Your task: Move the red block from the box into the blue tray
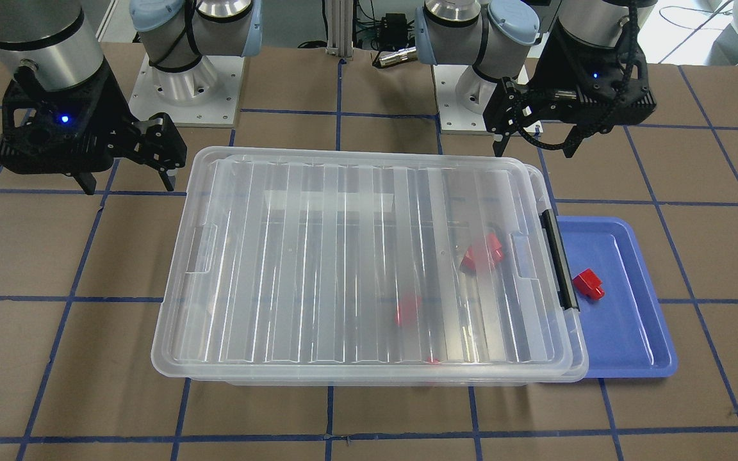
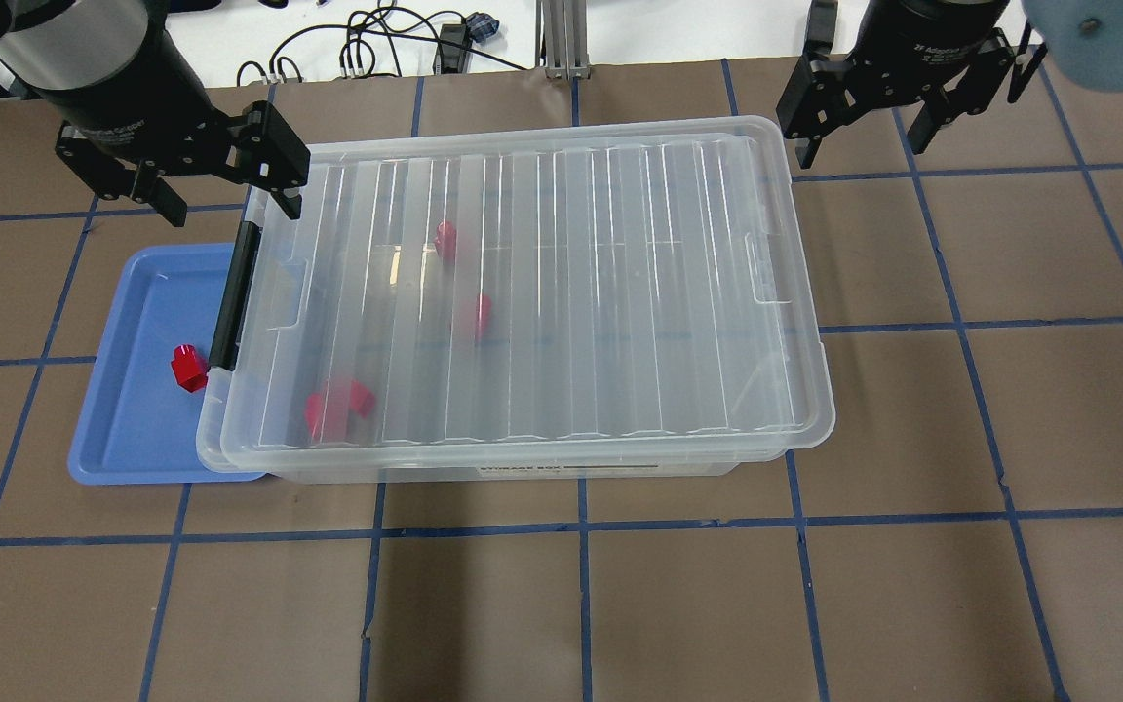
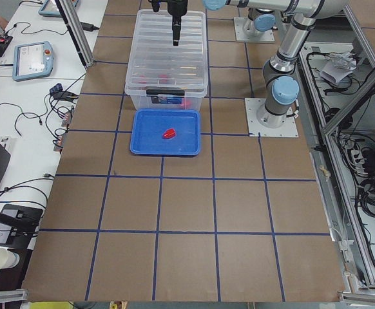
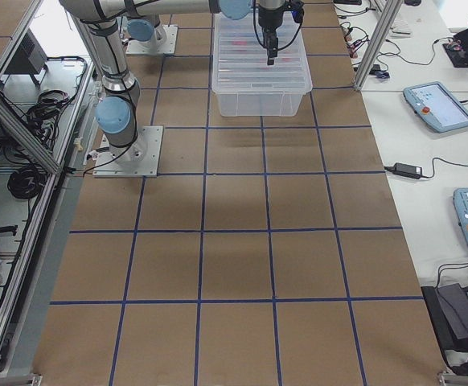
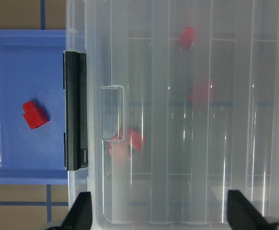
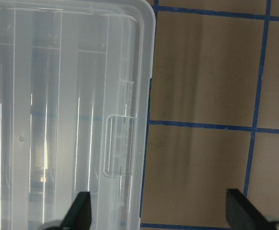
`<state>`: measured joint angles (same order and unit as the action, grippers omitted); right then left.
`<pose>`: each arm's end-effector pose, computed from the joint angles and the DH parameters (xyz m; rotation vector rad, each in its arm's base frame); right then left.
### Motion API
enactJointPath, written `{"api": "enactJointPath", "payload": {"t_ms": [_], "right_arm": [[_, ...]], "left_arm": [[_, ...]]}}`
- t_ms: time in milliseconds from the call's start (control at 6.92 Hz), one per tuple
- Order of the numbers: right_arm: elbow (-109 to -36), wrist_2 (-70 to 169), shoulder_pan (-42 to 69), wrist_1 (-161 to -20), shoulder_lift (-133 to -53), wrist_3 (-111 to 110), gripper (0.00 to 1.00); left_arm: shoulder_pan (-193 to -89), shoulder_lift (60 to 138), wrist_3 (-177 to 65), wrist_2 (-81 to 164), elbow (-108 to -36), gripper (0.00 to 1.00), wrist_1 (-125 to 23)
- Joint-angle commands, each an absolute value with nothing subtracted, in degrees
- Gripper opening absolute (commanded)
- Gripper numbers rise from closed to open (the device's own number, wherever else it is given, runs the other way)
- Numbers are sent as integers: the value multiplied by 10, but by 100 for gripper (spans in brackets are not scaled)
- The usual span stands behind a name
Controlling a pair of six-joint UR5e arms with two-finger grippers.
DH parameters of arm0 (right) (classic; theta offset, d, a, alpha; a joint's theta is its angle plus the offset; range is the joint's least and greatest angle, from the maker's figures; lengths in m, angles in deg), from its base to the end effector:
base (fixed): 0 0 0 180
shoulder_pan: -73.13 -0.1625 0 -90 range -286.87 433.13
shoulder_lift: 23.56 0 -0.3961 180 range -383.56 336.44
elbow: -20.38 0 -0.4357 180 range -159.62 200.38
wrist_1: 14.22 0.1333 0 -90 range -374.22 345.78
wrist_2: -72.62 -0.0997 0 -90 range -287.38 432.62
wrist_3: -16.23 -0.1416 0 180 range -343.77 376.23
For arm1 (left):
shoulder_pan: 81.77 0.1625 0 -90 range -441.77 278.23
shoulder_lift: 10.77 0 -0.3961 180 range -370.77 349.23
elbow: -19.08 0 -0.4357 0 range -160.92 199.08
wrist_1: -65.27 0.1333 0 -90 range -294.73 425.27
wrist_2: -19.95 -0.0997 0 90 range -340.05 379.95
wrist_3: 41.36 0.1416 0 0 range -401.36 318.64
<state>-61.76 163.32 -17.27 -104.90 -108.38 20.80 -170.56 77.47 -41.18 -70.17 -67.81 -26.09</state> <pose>0.1356 -0.5779 0.4419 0.1350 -3.1230 0.0909 -0.1218 -0.5328 0.4602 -0.0283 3.1372 -0.0961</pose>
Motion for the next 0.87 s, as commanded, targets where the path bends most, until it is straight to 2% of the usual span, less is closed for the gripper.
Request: {"api": "enactJointPath", "payload": {"t_ms": [0, 723], "right_arm": [[-618, 1633, -173, -1048, -1085, 208, 100], [-618, 1633, -173, -1049, -1084, 208, 100]], "left_arm": [[-1707, 776, -412, -709, -679, 100, -267], [-1705, 786, -421, -712, -678, 100, -266]]}}
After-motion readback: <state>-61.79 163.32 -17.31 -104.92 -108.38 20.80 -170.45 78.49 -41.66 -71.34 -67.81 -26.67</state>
